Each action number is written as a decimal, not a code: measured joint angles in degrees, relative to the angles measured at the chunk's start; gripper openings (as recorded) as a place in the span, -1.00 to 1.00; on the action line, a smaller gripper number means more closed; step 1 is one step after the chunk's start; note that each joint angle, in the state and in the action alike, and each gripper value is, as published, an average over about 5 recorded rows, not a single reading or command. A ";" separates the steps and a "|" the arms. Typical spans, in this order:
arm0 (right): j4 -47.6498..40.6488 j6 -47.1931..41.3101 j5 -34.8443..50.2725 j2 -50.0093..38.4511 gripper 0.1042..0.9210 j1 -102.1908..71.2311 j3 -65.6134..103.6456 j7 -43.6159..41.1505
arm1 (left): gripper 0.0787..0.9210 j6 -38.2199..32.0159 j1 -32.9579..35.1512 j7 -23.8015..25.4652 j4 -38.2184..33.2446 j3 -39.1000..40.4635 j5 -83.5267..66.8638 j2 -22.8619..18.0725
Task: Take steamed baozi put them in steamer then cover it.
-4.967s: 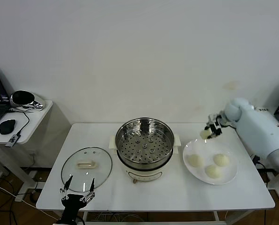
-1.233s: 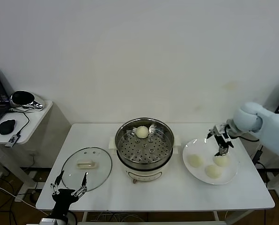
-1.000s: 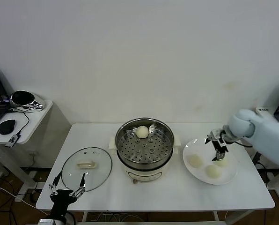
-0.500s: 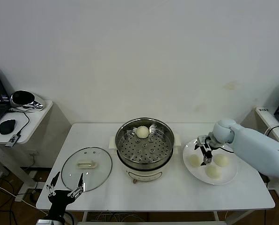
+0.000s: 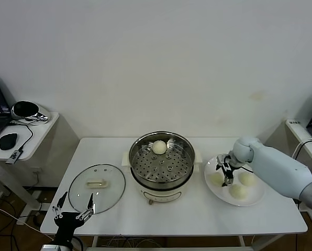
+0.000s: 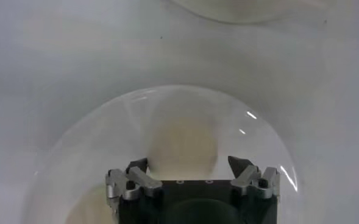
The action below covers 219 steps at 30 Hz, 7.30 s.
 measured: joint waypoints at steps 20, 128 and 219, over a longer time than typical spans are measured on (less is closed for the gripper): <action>5.26 -2.52 3.53 -3.70 0.12 5.46 -2.09 -2.15 | 0.77 -0.14 0.04 -0.01 -0.31 0.12 0.01 -0.04; 28.02 -3.56 3.30 -24.17 0.76 6.88 -1.49 -10.69 | 0.77 0.64 -0.73 0.60 -1.50 1.23 -0.03 -0.10; 14.41 14.01 16.44 14.29 0.05 29.07 -19.88 -5.21 | 0.77 0.39 -0.66 0.52 -2.88 -1.11 -1.06 -1.37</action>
